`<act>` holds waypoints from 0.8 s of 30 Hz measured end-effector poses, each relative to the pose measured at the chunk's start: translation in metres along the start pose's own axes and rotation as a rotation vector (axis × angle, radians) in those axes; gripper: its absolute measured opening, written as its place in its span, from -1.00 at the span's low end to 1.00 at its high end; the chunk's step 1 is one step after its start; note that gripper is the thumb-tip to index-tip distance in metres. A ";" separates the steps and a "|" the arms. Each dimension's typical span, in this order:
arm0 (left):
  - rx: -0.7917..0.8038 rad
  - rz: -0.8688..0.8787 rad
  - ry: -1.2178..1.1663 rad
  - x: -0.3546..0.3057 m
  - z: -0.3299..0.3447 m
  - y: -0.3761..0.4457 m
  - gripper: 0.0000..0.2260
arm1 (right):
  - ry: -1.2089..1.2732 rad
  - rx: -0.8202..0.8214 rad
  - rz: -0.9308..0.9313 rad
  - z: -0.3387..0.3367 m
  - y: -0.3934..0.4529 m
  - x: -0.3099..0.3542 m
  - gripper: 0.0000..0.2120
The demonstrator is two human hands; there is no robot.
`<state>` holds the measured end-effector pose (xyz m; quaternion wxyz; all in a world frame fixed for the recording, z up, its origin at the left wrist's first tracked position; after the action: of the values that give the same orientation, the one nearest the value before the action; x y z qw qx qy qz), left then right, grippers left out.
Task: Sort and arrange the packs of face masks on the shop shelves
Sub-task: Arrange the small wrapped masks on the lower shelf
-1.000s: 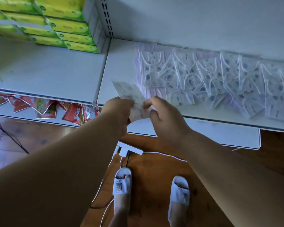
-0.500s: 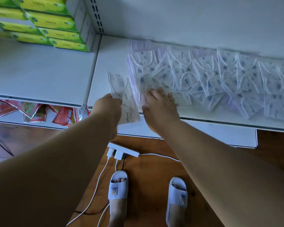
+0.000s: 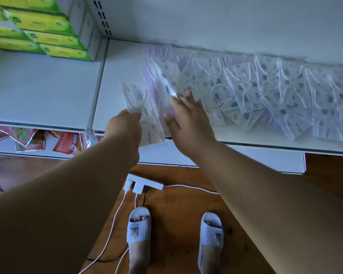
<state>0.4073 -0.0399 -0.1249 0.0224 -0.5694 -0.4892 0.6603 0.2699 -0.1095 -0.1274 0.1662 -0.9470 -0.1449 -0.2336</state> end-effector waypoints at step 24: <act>0.194 -0.153 -0.216 0.004 0.033 0.003 -0.71 | 0.569 -0.151 -0.045 -0.031 -0.028 -0.013 -0.56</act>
<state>0.3816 -0.0594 -0.1341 0.0746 -0.4515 -0.4647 0.7581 0.2372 -0.0988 -0.1014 0.1239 -0.8496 -0.0956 -0.5036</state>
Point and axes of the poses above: each hand's wrist, its own y-axis towards the middle knuckle, its own z-axis out of the palm, x = y × z, the point moved 6 cm from there along y, towards the middle knuckle, and after that the axes turned 9 degrees about z, right-handed, at the moved point
